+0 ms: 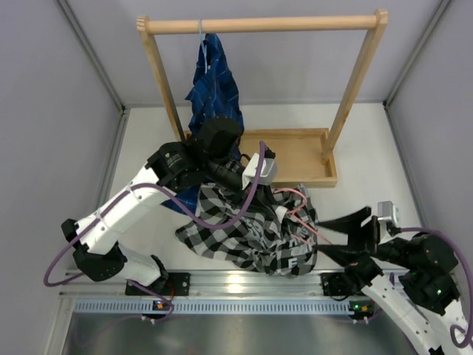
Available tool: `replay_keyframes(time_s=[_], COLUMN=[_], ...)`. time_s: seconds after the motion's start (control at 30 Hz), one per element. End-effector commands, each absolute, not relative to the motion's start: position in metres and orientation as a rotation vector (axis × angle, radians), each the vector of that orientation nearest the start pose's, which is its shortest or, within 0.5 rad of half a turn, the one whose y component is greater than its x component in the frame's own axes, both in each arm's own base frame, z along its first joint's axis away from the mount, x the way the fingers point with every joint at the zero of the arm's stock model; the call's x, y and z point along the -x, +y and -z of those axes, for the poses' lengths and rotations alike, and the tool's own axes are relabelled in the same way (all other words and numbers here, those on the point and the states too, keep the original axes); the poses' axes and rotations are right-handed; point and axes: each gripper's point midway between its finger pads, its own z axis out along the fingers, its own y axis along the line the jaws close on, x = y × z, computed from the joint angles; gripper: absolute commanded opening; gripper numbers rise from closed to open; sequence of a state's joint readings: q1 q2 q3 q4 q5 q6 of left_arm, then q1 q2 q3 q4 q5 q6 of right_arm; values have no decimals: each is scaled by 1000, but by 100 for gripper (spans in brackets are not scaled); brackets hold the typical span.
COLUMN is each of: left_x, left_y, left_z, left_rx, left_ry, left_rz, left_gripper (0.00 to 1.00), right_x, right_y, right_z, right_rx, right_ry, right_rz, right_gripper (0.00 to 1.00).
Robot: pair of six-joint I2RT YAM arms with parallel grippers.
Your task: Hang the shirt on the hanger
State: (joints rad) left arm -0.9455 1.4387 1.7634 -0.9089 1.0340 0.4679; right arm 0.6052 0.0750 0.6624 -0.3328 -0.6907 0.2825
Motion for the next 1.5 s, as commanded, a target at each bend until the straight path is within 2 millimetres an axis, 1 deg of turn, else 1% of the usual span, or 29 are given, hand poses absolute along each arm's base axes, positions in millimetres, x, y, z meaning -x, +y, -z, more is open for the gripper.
replay_keyframes(time_s=[0.0, 0.03, 0.13, 0.17, 0.23, 0.27, 0.3, 0.37, 0.4, 0.43, 0.47, 0.5, 0.53, 0.57, 0.67, 0.73, 0.77, 0.83, 0.87, 0.9, 0.93, 0.97, 1.0, 1.03, 1.17, 1.23, 1.27, 1.33, 1.47], left_x=[-81, -86, -111, -131, -141, -156, -157, -160, -166, -166, -165, -166, -164, -161, -154, -154, -154, -155, -156, -157, -157, -158, -159, -159, -159, -157, -157, -157, -158], left_y=[-336, -335, -332, -332, -322, -318, -310, -304, -296, -295, -291, -292, -293, -295, -304, -306, -307, -306, -307, -306, -306, -307, -307, -308, -311, -313, -314, -315, -317], left_z=[-402, -397, -405, -407, -422, -414, -436, -444, -450, -451, -454, -449, -450, -448, -440, -432, -434, -432, -432, -432, -432, -432, -432, -433, -434, -434, -433, -434, -436], left_rx=[-1693, -1653, -1489, -1362, -1204, -1115, -1032, -908, -820, -764, -731, -715, -702, -710, -736, -726, -716, -706, -699, -690, -688, -685, -686, -686, -701, -712, -712, -712, -707], left_ry=[1172, 1239, 1337, 1412, 1440, 1492, 1423, 1432, 1419, 1437, 1432, 1449, 1453, 1455, 1460, 1475, 1459, 1455, 1447, 1444, 1441, 1440, 1436, 1433, 1426, 1422, 1423, 1415, 1407], left_rz=[1281, 1267, 1129, 1056, 1017, 953, 956, 986, 973, 1003, 1015, 1025, 1054, 1071, 1137, 1155, 1162, 1170, 1168, 1164, 1163, 1161, 1161, 1160, 1165, 1178, 1182, 1192, 1196], left_gripper=[0, 0, 0, 0, 0, 0, 0, 0, 0, 0, 0, 0, 0, 0, 0, 0, 0, 0, 0, 0, 0, 0, 0, 0, 0, 0, 0, 0, 0], right_x=[-58, -67, -93, -97, -107, -109, -113, -110, -106, -106, -108, -105, -104, -110, -126, -141, -148, -158, -164, -164, -167, -172, -173, -176, -184, -182, -181, -176, -178], right_y=[152, 146, 117, 110, 92, 89, 85, 94, 105, 111, 121, 132, 138, 150, 168, 172, 174, 181, 186, 190, 193, 198, 202, 203, 201, 204, 207, 213, 216], right_z=[-363, -358, -344, -341, -327, -322, -314, -310, -307, -313, -306, -306, -317, -306, -305, -295, -300, -286, -270, -279, -275, -260, -262, -251, -233, -238, -233, -243, -250], right_rx=[708, 658, 429, 345, 207, 138, 90, 83, 115, 114, 92, 115, 121, 107, 74, 29, 0, -26, -41, -22, -25, -43, -31, -52, -106, -91, -98, -58, -41], right_ry=[1177, 1218, 1334, 1374, 1465, 1498, 1533, 1548, 1559, 1530, 1549, 1544, 1493, 1545, 1572, 1578, 1544, 1553, 1591, 1543, 1552, 1598, 1578, 1607, 1642, 1599, 1604, 1558, 1526], right_rz=[-991, -949, -822, -827, -770, -782, -772, -846, -904, -948, -1017, -1088, -1145, -1195, -1265, -1254, -1271, -1284, -1291, -1325, -1333, -1338, -1359, -1359, -1329, -1369, -1397, -1457, -1478], right_gripper=[89, 99, 99, 100, 99, 100, 99, 99, 95, 92, 87, 84, 83, 83, 77, 73, 72, 71, 71, 71, 71, 71, 72, 77, 80, 77, 70, 61, 53])
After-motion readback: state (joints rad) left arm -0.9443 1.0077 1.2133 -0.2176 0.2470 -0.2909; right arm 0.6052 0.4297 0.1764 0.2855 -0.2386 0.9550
